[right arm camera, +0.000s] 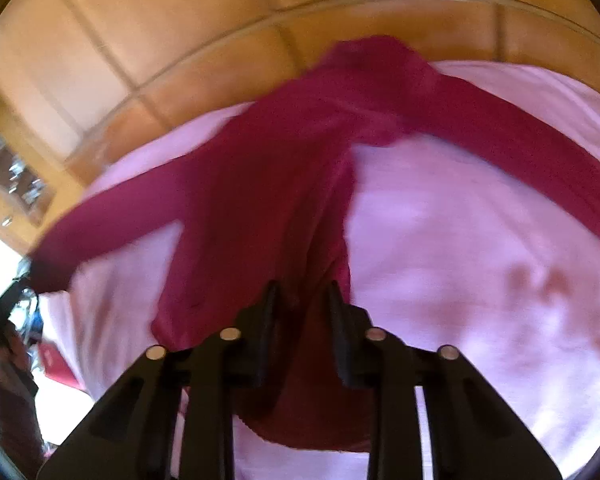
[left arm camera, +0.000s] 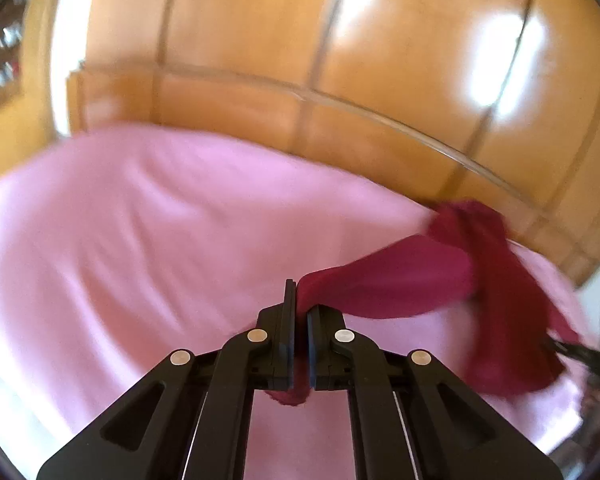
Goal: Fold small clothes
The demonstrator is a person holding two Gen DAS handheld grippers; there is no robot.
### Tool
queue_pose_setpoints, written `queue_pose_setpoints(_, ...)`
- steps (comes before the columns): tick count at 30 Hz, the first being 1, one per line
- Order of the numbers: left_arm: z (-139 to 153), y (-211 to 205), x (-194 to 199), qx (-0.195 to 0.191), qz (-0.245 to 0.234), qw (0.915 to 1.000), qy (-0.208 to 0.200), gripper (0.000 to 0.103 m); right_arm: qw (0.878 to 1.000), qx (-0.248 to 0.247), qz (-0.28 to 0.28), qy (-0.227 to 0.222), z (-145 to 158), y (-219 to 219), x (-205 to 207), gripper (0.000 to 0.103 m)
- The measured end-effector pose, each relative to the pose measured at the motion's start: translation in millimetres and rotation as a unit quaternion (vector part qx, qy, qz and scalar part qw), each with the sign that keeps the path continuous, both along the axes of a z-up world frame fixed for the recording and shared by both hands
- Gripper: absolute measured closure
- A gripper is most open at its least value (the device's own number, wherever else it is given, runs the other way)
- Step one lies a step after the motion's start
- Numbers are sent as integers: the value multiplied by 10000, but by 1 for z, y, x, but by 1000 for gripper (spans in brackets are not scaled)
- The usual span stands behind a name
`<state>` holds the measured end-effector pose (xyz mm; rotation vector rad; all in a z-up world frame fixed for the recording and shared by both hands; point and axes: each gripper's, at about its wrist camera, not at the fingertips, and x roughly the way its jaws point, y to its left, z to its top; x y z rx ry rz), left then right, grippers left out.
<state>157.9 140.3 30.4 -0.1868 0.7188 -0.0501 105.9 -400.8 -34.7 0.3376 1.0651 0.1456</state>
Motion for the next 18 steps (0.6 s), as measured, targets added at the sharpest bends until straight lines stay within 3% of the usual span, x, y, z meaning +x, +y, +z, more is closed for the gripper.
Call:
queue_pose_setpoints(2, 7, 11, 28, 365, 312, 9988, 22, 100, 9998, 70, -155, 128, -6, -14, -3, 84)
queue_pose_setpoints(4, 5, 18, 60, 372, 471, 9977, 307, 99, 9991, 186, -302, 229, -10, -24, -4, 81)
queue_pose_setpoints(7, 5, 13, 79, 516, 635, 9961, 343, 96, 9990, 326, -243, 209, -7, -26, -13, 70)
queue_pose_setpoints(10, 3, 5, 76, 404, 832, 9953, 270, 72, 9979, 617, 60, 161, -2, -15, -18, 60)
queue_pose_setpoints(12, -3, 2, 68, 234, 903, 9954, 195, 41, 9965, 766, 303, 173, -3, 4, -17, 52)
queue_pose_setpoints(13, -6, -1, 62, 198, 929, 9953, 162, 40, 9957, 804, 421, 198, -5, 11, -16, 51)
queue_pose_setpoints(16, -17, -10, 43, -66, 708, 9971, 266, 40, 9938, 699, 747, 425, -20, 43, -13, 52)
queue_pose_setpoints(18, -24, -18, 30, -216, 552, 9976, 352, 40, 9928, 376, 1002, 538, -29, 65, -9, 70)
